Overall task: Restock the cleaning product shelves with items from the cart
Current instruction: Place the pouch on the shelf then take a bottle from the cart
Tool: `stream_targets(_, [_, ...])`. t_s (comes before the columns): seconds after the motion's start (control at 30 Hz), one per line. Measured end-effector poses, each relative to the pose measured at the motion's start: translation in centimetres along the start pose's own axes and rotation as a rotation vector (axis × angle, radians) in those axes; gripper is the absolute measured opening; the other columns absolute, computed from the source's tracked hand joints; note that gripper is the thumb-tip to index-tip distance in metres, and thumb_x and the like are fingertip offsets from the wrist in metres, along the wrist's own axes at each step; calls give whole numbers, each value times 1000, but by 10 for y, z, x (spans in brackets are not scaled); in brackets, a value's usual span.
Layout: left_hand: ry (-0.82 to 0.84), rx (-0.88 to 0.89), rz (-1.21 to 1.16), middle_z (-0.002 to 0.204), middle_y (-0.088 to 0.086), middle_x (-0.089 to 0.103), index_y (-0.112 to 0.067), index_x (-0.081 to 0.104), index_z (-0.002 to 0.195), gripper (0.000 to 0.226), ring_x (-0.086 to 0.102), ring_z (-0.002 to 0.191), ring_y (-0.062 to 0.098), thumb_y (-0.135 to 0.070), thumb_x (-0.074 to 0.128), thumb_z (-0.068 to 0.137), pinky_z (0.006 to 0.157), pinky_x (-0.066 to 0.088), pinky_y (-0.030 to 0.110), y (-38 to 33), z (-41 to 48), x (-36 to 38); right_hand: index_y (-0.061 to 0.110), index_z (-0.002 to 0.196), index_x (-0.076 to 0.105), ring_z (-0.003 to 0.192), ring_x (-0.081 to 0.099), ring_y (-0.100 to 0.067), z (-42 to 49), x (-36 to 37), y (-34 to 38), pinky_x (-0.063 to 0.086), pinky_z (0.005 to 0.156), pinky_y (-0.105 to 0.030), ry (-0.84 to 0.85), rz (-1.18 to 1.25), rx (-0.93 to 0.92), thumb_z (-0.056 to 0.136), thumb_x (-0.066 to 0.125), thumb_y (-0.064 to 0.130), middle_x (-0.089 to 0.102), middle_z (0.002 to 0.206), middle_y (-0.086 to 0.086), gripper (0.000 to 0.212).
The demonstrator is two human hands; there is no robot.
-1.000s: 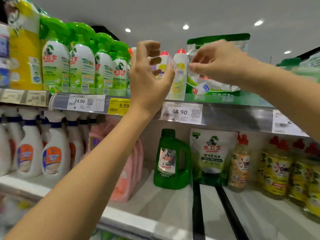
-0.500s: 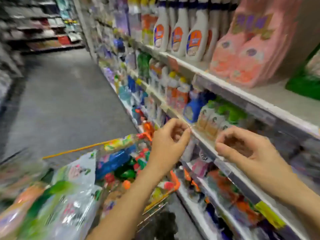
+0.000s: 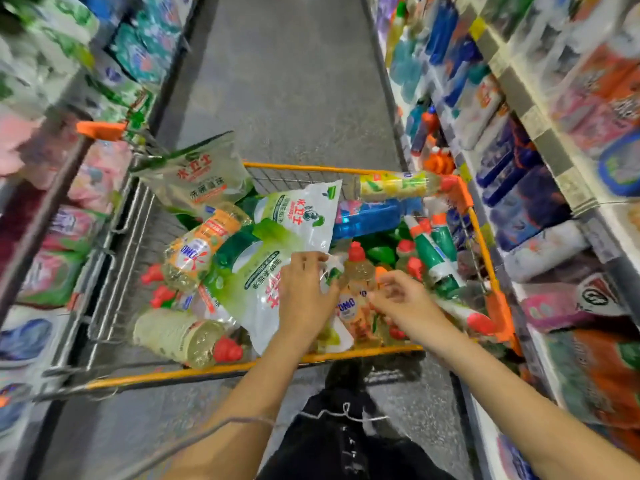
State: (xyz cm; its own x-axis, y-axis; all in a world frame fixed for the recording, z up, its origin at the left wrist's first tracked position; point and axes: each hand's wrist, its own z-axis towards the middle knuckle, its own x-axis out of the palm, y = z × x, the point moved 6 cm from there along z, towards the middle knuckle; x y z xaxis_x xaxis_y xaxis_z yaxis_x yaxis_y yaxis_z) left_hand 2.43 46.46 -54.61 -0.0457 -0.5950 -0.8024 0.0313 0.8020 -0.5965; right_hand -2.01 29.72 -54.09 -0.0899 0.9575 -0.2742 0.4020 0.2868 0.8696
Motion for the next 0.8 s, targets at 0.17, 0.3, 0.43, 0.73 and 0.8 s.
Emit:
stream_targets(0.17, [80,-120,315,156,3,18,-32,38,139,92,9,143,32,-79,34,61,112,8,57,47,8,-8,20,105,48,80,54,-7,57,64,16,39,54,-9,23,64,92,92,63,27,53,90,9,21])
stream_targets(0.3, [152,-126,363,162,0,5,-32,24,149,91,-5,147,32,-77,34,70,112,-4,63,56,10,-2,20,110,44,78,52,-3,70,83,14,39,58,-12,-23,157,157,91,66,19,52,88,14,28])
stream_targets(0.43, [110,-122,319,161,1,12,-30,34,146,93,2,148,34,-81,28,68,112,0,65,53,10,-3,14,109,56,91,67,-18,70,83,12,54,73,-28,-62,286,163,91,65,12,68,101,-4,20])
stream_targets(0.73, [219,131,-244,160,-6,5,-37,23,149,72,2,146,12,-50,48,83,120,7,41,16,58,-84,15,76,41,70,55,-16,68,26,134,44,58,-27,207,164,-284,87,63,-4,55,76,-5,31])
stream_targets(0.8, [274,292,-213,159,-16,-4,-45,9,150,90,-5,147,8,-52,63,78,118,4,37,1,73,-103,13,78,41,67,49,-14,66,9,170,40,54,-24,301,11,-390,87,64,-4,48,72,-4,30])
